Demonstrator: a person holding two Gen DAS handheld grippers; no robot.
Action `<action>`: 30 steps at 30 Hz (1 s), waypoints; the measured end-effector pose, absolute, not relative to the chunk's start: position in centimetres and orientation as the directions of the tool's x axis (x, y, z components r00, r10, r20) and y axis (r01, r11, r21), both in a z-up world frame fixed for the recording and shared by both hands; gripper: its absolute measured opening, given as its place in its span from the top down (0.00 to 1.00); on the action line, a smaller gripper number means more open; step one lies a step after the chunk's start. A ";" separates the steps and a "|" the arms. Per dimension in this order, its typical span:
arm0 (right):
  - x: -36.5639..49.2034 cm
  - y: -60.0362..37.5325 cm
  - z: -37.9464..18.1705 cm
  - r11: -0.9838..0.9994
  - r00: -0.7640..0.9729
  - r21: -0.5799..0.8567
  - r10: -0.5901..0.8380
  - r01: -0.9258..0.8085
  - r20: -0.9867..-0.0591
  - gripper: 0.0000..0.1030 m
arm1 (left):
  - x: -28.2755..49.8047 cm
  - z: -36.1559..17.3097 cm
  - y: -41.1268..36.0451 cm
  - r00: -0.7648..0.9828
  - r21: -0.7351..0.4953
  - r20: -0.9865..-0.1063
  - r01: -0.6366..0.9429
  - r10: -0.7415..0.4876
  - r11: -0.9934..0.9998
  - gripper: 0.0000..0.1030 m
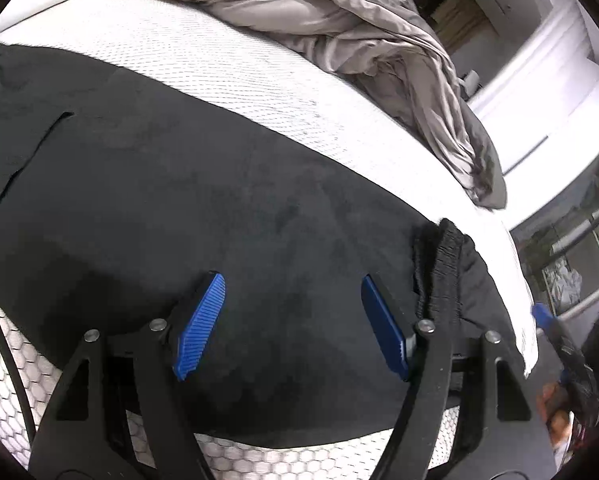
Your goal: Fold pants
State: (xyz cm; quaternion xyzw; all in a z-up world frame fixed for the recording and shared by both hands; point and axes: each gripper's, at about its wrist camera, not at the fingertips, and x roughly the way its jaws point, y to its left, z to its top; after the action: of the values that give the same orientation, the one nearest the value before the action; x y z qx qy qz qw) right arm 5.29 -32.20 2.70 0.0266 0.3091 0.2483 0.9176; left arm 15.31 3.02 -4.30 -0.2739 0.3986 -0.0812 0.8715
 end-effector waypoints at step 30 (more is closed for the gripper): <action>6.9 -36.2 -5.6 0.935 0.564 0.234 0.348 -0.266 -0.749 0.30 | 22.3 -4.2 -10.5 0.398 -0.650 -0.621 0.219 -0.675 0.728 0.93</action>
State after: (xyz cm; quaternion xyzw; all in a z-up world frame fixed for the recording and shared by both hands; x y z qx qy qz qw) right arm 6.86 -36.19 -5.62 0.0473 0.4331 0.1738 0.8832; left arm 22.32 -10.52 -4.16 -0.2414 0.4722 -0.2792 0.8005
